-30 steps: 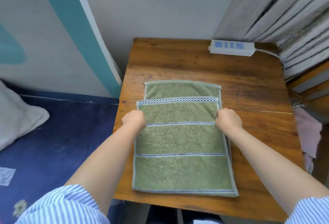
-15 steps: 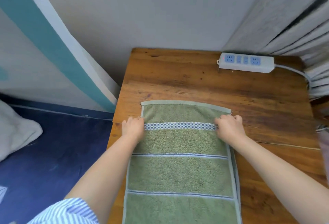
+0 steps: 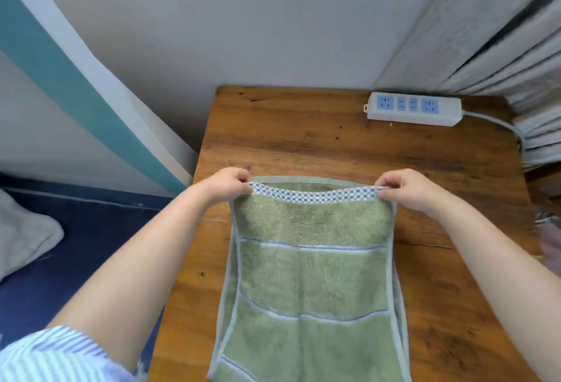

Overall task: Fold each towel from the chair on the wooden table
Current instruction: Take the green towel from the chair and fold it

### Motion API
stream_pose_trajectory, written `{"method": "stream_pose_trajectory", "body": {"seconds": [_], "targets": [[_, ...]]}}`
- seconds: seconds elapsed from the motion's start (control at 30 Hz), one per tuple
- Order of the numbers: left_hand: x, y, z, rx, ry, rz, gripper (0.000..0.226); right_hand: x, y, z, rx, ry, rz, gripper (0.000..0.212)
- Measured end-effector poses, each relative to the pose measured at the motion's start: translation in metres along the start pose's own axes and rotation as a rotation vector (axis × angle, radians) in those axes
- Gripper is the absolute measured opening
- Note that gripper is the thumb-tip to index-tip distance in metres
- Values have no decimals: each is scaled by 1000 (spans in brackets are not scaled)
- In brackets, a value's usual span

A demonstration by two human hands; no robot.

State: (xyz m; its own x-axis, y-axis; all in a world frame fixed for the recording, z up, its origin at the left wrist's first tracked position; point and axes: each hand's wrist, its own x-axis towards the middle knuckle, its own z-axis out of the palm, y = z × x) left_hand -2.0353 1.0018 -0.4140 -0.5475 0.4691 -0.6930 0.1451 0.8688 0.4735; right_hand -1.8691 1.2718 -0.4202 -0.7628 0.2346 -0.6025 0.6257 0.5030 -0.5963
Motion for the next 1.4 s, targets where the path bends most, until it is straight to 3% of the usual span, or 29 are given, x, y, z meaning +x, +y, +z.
{"method": "stream_pose_trajectory", "body": {"seconds": [0.03, 0.1, 0.2, 0.3, 0.5, 0.67, 0.87, 1.07, 1.2, 1.23, 1.33, 1.4], "targets": [[9, 1, 4, 118, 129, -25, 9, 11, 4, 4, -141, 109, 59, 12], [25, -3, 17, 232, 287, -89, 21, 26, 13, 17, -385, 203, 125, 17], [38, -12, 38, 303, 315, -159, 29, 31, 19, 34, -507, 261, 150, 23], [46, -19, 47, 406, 243, -116, 26, 30, 16, 43, -535, 279, 191, 23], [43, -19, 31, 578, 150, -63, 25, 34, 8, 38, -608, 130, 279, 20], [24, -16, 12, 492, 300, 35, 23, 20, -5, 17, -508, 142, 270, 12], [-28, -10, -28, 419, 356, 117, 41, -25, -40, -20, -427, 161, 212, 19], [-114, 15, -70, 504, 629, 204, 38, -101, -91, -41, -406, 383, -16, 30], [-173, 33, -91, 840, 812, 185, 38, -150, -125, -50, -407, 601, -139, 42], [-194, 39, -100, 829, 867, 152, 40, -167, -140, -53, -393, 664, -166, 39], [-229, 62, -120, 489, 1004, 106, 40, -192, -177, -58, -414, 847, -182, 13], [-256, 85, -132, 406, 1079, 137, 37, -209, -206, -62, -425, 963, -171, 13]]}}
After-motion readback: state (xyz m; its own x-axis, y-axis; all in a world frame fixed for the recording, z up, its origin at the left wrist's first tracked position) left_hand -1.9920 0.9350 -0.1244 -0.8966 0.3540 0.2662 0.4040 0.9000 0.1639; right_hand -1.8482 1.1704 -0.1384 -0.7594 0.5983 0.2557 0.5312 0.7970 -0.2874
